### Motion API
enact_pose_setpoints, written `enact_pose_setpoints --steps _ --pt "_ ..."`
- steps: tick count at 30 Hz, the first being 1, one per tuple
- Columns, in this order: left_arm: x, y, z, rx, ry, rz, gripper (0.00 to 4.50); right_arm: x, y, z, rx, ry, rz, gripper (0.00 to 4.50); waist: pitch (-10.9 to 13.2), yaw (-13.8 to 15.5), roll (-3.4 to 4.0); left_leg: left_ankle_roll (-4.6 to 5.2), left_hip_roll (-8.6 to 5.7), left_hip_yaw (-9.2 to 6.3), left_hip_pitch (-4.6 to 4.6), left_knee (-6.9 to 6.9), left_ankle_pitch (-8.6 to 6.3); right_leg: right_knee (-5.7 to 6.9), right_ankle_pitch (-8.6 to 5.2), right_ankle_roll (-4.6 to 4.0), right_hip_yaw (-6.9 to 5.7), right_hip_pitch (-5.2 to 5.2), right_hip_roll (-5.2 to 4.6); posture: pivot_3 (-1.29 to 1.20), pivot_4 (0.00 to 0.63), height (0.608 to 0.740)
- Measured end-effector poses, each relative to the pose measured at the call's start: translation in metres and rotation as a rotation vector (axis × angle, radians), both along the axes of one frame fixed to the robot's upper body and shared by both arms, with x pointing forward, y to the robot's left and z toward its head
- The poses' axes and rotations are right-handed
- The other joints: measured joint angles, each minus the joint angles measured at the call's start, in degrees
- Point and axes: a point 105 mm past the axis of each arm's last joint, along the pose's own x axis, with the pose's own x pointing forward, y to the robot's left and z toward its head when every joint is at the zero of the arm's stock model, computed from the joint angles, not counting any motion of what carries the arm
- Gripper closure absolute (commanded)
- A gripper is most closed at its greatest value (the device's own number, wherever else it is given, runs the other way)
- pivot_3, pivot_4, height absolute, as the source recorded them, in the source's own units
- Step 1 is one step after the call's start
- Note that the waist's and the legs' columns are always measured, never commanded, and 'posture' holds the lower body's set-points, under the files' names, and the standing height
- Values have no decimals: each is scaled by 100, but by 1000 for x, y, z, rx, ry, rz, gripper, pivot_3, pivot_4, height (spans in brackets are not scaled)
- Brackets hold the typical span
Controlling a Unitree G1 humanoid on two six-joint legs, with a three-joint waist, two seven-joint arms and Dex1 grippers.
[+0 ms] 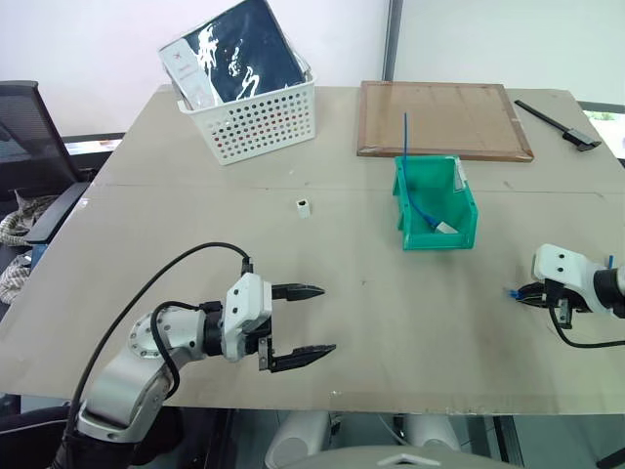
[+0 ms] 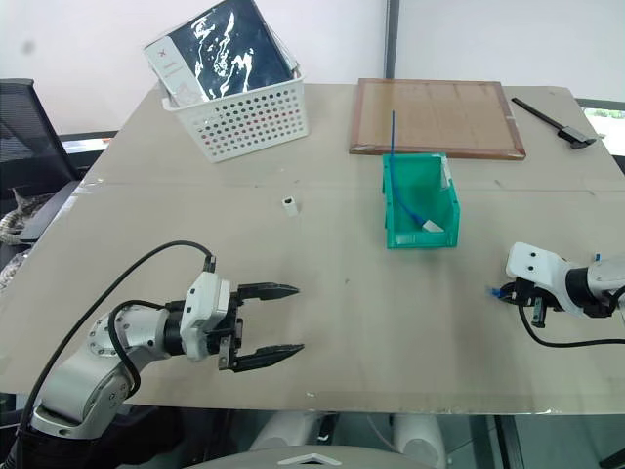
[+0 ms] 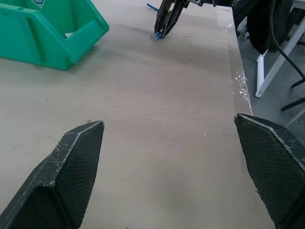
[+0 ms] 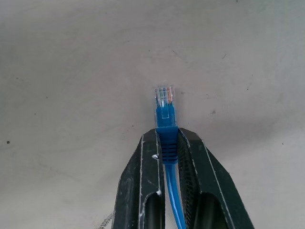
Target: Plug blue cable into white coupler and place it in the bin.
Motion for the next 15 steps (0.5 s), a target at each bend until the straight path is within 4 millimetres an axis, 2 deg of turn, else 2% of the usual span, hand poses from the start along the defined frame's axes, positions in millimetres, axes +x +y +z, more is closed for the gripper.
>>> enact_pose_setpoints --steps 5,6,7,8,11,14,15 --pt "7 7 -6 9 6 54 0 -4 73 5 76 5 170 4479 1 1 2 -6 14 -2 -2 0 -4 -1 3 -5 -19 -3 3 0 150 740" --pt "8 9 -9 13 11 66 0 -1 94 8 100 -9 200 4479 1 3 1 -7 14 -2 -3 0 -4 -1 4 -6 -21 -4 1 0 150 740" --pt "8 10 -10 18 11 71 0 -1 106 7 98 -10 224 4479 1 26 1 -7 12 -3 -7 1 -4 -5 4 -7 -24 -6 0 0 150 740" --pt "8 10 -10 19 11 71 0 -1 108 7 98 -8 228 4479 1 36 1 -7 12 -6 -10 0 -4 -5 4 -7 -27 -6 -1 0 150 740" --pt "16 19 -11 40 -2 124 0 20 156 3 68 -80 321 4479 0 -4 -13 -12 16 -3 -10 1 -5 -3 14 -22 -34 -16 1 0 150 740" --pt "19 22 -9 51 -18 151 0 23 175 -4 24 -94 401 4479 -2 15 -15 -40 18 -7 -9 1 5 -3 14 -23 -43 -19 1 0 150 740" --pt "19 23 -10 53 -16 159 0 27 178 -4 23 -107 416 4121 -7 15 -23 -43 18 -8 -9 1 6 -4 14 -24 -44 -19 2 0 150 740"
